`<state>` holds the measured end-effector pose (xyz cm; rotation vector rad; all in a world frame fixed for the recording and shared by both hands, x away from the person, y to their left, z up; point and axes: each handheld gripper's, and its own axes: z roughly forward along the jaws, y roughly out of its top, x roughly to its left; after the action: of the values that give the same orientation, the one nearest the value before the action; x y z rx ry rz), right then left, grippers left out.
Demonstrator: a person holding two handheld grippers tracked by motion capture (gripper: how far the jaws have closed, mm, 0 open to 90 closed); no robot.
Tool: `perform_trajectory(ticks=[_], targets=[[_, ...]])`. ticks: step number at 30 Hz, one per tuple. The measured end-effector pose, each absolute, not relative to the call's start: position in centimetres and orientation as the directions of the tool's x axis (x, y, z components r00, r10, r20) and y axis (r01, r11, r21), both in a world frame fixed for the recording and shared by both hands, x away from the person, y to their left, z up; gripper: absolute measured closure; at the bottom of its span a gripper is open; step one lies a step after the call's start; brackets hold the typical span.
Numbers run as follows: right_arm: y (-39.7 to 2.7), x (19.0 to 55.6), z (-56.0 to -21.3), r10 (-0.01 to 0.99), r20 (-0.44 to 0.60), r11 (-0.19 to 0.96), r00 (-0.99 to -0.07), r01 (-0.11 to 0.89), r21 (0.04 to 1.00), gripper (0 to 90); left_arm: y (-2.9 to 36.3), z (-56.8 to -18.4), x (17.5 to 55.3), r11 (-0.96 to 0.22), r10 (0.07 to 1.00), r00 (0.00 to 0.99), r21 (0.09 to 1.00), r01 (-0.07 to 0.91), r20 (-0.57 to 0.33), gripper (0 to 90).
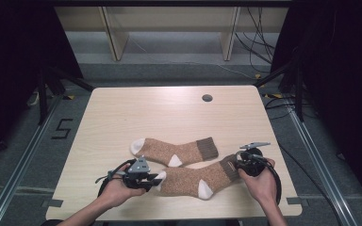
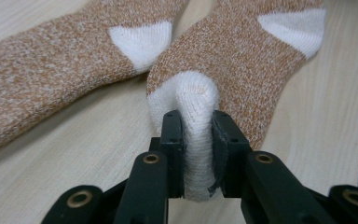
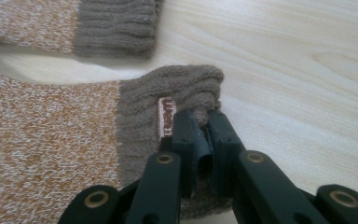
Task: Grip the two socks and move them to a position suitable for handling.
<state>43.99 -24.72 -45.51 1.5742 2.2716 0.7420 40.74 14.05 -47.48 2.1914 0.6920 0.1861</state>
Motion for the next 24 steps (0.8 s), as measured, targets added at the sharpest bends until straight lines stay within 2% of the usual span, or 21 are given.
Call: perform_trajectory(ticks=[10, 12, 24], targets=[[-24.0, 43.2, -44.0, 0.932, 0.083, 0.247, -0.354, 0.784, 0.569, 83.6, 15.2, -46.0, 40.7, -0.515, 0.544, 0.836, 0.758, 0.401, -0.072, 75.8], [-24.1, 43.3, -43.9, 0.922, 0.067, 0.274, -0.381, 0.765, 0.583, 83.6, 15.3, -45.8, 40.6, -0.499, 0.551, 0.830, 0.766, 0.405, -0.080, 75.8], [-23.2, 43.3, -42.8, 0.917, 0.074, 0.272, -0.392, 0.751, 0.601, 83.6, 16.8, -44.6, 41.2, -0.501, 0.562, 0.825, 0.768, 0.399, -0.062, 76.7]])
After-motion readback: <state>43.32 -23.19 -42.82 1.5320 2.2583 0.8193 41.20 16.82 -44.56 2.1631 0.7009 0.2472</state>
